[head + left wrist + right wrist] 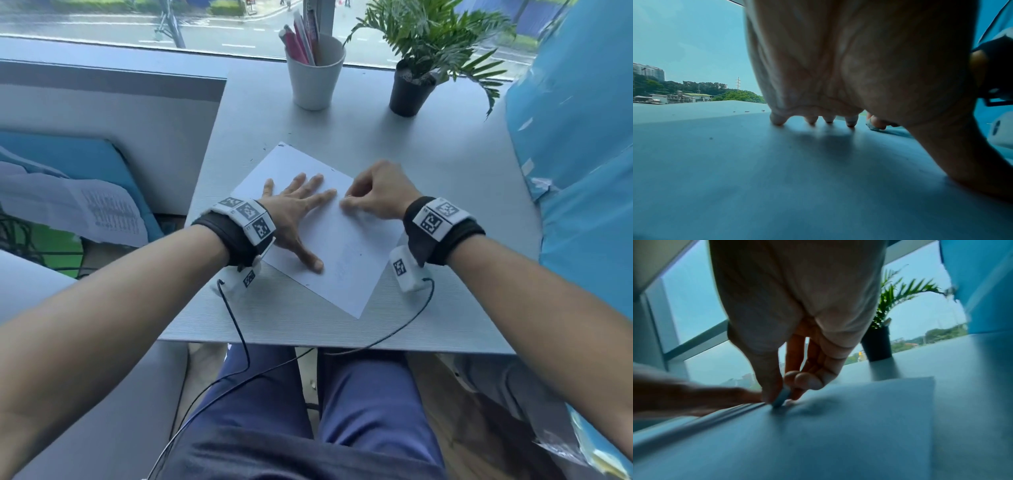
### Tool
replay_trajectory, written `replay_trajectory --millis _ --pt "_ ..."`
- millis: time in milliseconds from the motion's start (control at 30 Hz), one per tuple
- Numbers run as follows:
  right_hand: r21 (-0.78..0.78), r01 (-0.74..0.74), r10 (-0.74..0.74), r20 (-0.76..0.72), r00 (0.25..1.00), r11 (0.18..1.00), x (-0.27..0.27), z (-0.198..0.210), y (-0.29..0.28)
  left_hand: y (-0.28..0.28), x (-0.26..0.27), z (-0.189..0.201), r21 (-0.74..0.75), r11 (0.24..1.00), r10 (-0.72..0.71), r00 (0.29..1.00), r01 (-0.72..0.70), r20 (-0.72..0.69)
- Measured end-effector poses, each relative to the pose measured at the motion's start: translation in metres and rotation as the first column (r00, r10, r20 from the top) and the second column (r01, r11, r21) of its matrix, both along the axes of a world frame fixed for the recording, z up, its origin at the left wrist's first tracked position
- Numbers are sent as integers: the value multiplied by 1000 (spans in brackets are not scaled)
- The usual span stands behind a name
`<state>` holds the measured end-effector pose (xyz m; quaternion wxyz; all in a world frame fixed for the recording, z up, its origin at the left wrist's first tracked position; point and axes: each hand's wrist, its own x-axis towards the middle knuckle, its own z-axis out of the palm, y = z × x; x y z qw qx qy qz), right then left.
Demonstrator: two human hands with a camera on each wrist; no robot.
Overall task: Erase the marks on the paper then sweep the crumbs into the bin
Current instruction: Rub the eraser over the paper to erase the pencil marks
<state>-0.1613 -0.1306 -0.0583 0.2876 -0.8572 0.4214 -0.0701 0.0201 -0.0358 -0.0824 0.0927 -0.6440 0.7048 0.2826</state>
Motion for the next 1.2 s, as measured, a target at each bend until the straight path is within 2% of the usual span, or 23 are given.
replay_trajectory --millis 33,133,167,267,300,400,433,533,567,667,700,800,833,933,967,1067,1100,1200 --pt "-4 -12 12 1 1000 1000 1 -1 3 0 0 0 2 1000 2 1000 -2 2" --pt "39 -197 199 -60 978 980 6 0 24 0 1 -1 -8 1000 -10 1000 10 10" --pt "38 -180 182 -65 981 983 6 0 18 0 2 -1 -6 1000 -12 1000 12 9" --pt "-14 13 -13 -13 1000 1000 2 3 -6 0 0 0 -5 1000 -7 1000 7 5" --pt "-12 0 0 -17 1000 1000 4 3 -1 0 0 0 -6 1000 -7 1000 7 7" --pt "50 -195 199 -85 976 980 9 1 24 -1 2 -1 -2 1000 -20 1000 20 6" --pt "46 -173 177 -82 981 984 9 0 18 -1 2 -1 1 1000 -23 1000 23 7" --pt "-29 32 -33 -5 999 999 6 1 -9 -2 2 -2 0 1000 -8 1000 8 2" --pt "-42 27 -28 -4 1000 999 7 2 -4 -2 2 -3 -3 1000 -4 1000 4 0" --pt "14 -174 174 -40 984 985 12 -1 28 -1 3 -3 -16 1000 -26 1000 26 -2" --pt "22 -168 169 -47 985 986 12 -2 25 -1 3 -4 -19 999 -30 1000 30 -2" --pt "-18 47 -47 13 999 999 7 1 -3 0 3 -3 -22 1000 -19 1000 19 -6" --pt "-25 53 -52 20 998 998 7 0 -1 0 3 -3 -22 1000 -14 1000 14 -6" --pt "21 -150 151 -38 988 988 12 -1 29 0 4 -4 -21 999 -32 999 32 10" --pt "20 -153 154 -48 987 988 12 -2 25 0 4 -4 -19 999 -38 999 38 13" --pt "-26 46 -46 -1 999 999 9 1 -3 0 3 -3 -14 1000 -25 1000 25 2" --pt "-28 49 -49 6 999 998 10 0 -1 1 3 -2 -15 1000 -21 1000 21 3" --pt "27 -156 157 -33 987 987 16 -2 28 0 4 -4 -16 999 -38 999 38 13"
